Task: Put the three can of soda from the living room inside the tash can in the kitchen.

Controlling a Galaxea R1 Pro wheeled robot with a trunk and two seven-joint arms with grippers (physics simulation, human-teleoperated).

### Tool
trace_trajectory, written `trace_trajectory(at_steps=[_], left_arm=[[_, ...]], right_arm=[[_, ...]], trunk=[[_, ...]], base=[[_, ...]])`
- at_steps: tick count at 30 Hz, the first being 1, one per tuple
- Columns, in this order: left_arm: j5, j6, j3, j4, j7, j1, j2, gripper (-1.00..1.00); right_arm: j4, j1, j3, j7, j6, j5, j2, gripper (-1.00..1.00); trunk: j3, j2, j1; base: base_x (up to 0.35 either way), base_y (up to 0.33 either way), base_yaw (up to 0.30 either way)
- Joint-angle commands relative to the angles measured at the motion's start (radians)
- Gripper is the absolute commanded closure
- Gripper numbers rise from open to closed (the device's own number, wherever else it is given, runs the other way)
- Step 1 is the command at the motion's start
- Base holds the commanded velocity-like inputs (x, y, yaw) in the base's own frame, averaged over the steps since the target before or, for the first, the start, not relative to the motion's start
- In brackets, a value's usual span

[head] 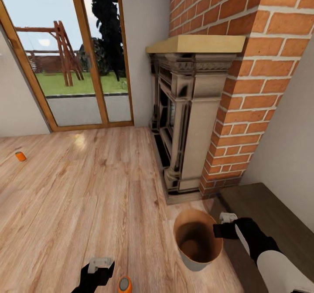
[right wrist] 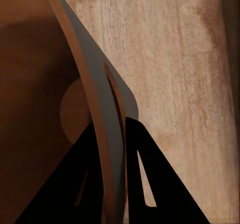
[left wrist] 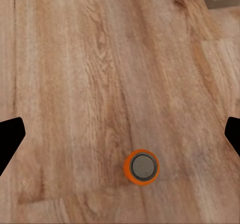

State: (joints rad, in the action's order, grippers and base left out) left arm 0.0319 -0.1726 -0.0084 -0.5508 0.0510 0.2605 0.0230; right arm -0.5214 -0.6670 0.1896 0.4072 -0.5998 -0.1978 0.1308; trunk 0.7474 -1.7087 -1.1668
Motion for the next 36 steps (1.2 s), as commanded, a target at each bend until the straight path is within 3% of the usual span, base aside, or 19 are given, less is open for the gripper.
trace_trajectory(at_steps=[1,6,12,14,16,21,29,36], left_arm=[[0.0,-0.005,0.0,0.003,0.002,0.0,0.0,-1.0],[0.004,-0.013,0.002,0.008,0.002,0.001,-0.005,-1.0],[0.005,-0.014,0.002,-0.007,-0.003,0.015,-0.044,-1.0],[0.002,-0.015,0.002,-0.022,-0.003,0.046,-0.059,-1.0],[-0.001,-0.024,0.002,-0.025,-0.003,0.123,-0.071,-1.0],[-0.004,-0.058,0.002,0.005,-0.003,0.165,-0.075,-1.0],[0.003,-0.154,0.003,0.146,-0.003,0.175,-0.074,-1.0],[0.001,-0.175,0.003,0.173,-0.003,0.177,-0.074,-1.0]], right_arm=[[-0.02,-0.008,0.002,0.01,-0.036,0.018,0.0,1.0],[-0.045,-0.055,0.002,0.011,-0.103,0.02,0.0,1.0],[-0.05,-0.105,0.0,0.014,-0.133,0.02,0.0,1.0],[-0.05,-0.113,-0.001,0.016,-0.136,0.02,0.0,1.0],[-0.051,-0.118,-0.002,0.035,-0.138,0.02,0.0,1.0],[-0.05,-0.12,-0.004,0.052,-0.139,0.017,0.0,1.0],[-0.05,-0.12,-0.005,0.059,-0.143,0.016,-0.001,1.0],[-0.053,-0.12,-0.014,0.062,-0.219,0.013,0.0,1.0]], trunk=[[0.003,-0.007,-0.004],[0.019,-0.042,-0.023],[0.038,-0.084,-0.046],[0.044,-0.098,-0.054],[0.05,-0.112,-0.061],[0.066,-0.147,-0.081],[0.091,-0.203,-0.111],[0.113,-0.252,-0.138]], base=[[0.0,0.0,0.0],[0.0,0.0,0.0],[0.0,0.0,0.0],[0.0,0.0,0.0],[0.0,0.0,0.0],[0.0,0.0,0.0],[0.0,0.0,0.0],[0.0,0.0,0.0]])
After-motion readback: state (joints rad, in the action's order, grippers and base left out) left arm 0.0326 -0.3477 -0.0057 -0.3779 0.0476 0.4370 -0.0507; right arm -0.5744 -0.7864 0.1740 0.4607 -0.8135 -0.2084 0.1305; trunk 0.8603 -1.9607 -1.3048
